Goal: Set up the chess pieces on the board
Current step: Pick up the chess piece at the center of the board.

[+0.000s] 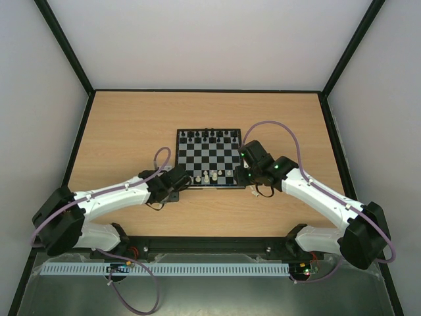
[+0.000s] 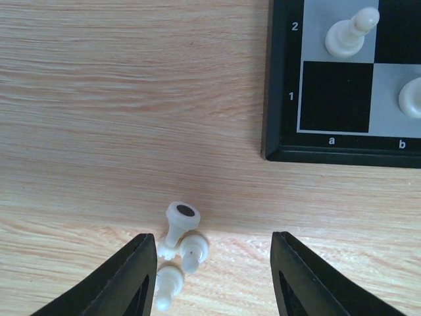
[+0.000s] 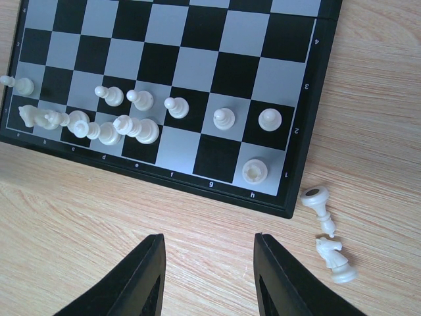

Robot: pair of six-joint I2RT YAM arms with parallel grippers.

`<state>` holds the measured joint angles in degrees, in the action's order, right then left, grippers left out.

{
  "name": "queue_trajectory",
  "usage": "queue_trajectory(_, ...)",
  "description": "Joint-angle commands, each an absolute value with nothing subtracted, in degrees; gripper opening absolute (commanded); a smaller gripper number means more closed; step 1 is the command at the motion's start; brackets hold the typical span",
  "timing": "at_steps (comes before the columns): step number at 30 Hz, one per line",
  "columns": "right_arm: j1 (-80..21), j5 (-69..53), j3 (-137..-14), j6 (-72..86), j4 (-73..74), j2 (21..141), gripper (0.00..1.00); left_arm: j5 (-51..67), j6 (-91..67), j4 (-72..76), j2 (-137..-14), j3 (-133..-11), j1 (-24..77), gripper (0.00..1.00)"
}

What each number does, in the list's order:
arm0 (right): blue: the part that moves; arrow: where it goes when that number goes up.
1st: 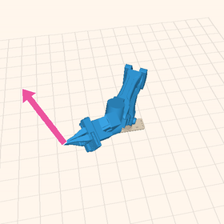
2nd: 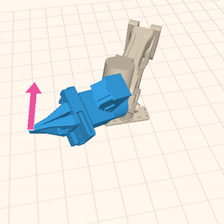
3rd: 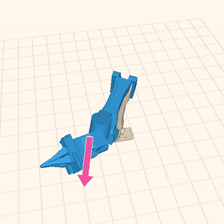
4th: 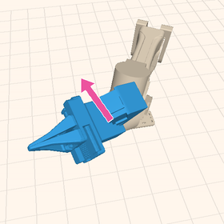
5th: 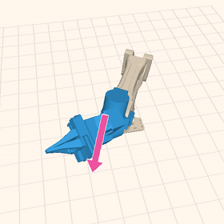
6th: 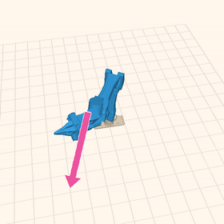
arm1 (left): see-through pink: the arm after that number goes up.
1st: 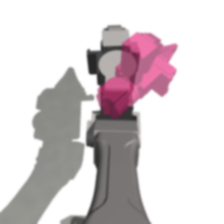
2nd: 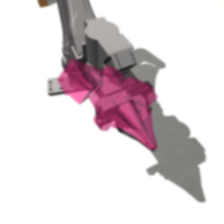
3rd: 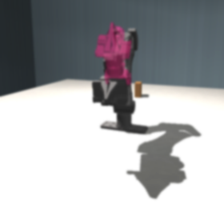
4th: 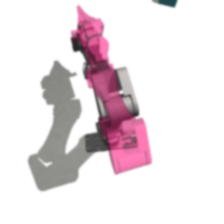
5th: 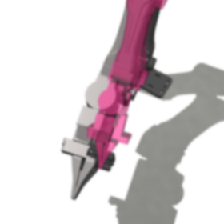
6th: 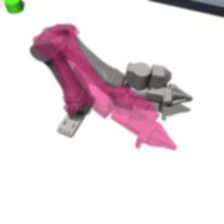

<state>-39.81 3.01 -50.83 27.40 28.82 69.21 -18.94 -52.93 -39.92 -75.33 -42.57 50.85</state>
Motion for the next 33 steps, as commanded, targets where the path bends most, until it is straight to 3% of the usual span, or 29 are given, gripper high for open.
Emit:
queue_trajectory(1, -39.7, 2.6, -50.2, 27.1, 30.3, 69.2, 0.38, -19.2, -53.5, -37.1, -77.1, -41.6, 50.9, 0.50)
queue_trajectory(15, -39.7, 2.6, -50.3, 27.1, 30.2, 69.2, 0.38, -19.0, -52.9, -36.5, -78.9, -39.6, 50.4, 0.38)
queue_trajectory(23, -39.7, 2.5, -50.1, 27.1, 30.2, 69.2, 0.38, -18.3, -52.8, -36.6, -78.3, -38.5, 50.4, 0.22)
queue_trajectory(30, -39.7, 2.6, -50.1, 27.1, 30.2, 69.3, 0.38, -17.7, -53.0, -36.6, -78.3, -38.2, 50.4, 0.22)
queue_trajectory(33, -39.7, 2.5, -50.2, 27.1, 30.2, 69.3, 0.38, -17.2, -53.3, -36.9, -78.5, -38.1, 50.5, 0.27)
